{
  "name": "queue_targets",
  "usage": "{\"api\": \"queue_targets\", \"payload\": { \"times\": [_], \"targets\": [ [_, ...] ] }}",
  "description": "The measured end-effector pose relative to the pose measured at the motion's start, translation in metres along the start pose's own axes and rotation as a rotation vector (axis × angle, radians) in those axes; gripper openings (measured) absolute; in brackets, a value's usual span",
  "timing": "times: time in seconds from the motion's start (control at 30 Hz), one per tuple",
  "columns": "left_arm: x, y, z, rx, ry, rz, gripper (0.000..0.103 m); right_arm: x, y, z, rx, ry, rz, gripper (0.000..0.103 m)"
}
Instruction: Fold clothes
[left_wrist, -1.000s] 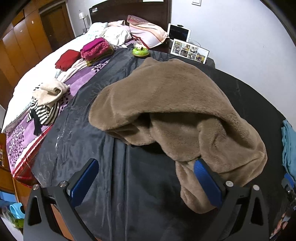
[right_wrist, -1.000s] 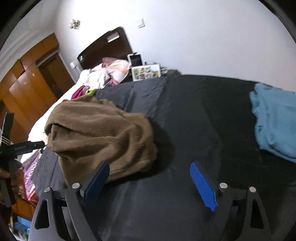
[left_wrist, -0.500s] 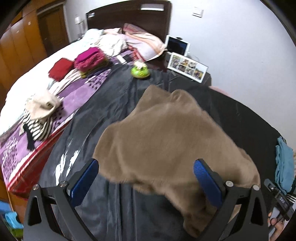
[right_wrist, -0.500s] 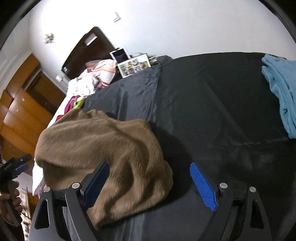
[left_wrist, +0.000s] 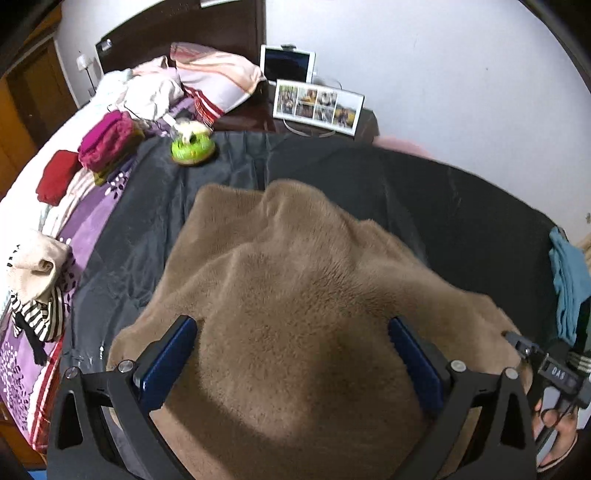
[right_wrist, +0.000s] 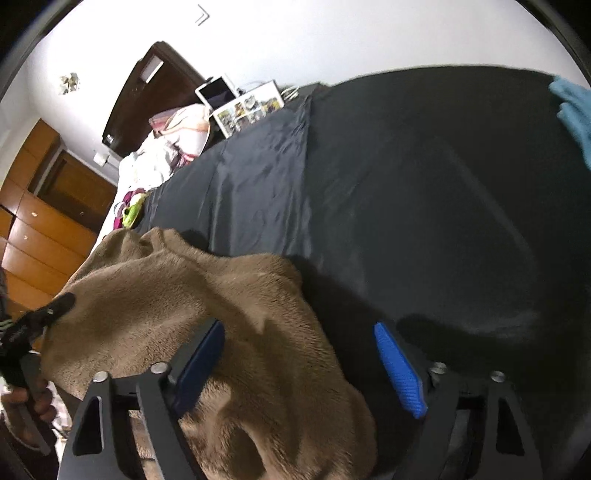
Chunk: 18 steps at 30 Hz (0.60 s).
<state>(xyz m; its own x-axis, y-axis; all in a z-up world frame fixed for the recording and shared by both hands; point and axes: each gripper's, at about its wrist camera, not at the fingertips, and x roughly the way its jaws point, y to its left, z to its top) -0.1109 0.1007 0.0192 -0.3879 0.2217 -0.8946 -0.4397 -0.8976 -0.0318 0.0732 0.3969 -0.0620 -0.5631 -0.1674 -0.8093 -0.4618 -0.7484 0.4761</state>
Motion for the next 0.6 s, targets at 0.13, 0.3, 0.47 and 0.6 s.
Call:
{"api": "queue_targets", "payload": {
  "times": [0.13,0.3,0.47,0.6],
  "targets": [
    [0.009,0.008,-0.02,0.037,0.043,0.042,0.103,0.01,0.006,-0.004,0.003,0.042,0.067,0.074],
    [0.014,0.026,-0.055,0.028,0.085,0.09,0.103,0.014,0.021,-0.012,-0.024,0.097,0.165,0.033],
    [0.011,0.044,-0.081,-0.026,0.113,0.12,0.103,-0.014,0.061,-0.028,-0.164,0.053,0.207,0.025],
    [0.003,0.053,-0.094,-0.1,0.125,0.11,0.103,-0.046,0.116,-0.056,-0.393,-0.016,0.199,0.025]
  ]
}}
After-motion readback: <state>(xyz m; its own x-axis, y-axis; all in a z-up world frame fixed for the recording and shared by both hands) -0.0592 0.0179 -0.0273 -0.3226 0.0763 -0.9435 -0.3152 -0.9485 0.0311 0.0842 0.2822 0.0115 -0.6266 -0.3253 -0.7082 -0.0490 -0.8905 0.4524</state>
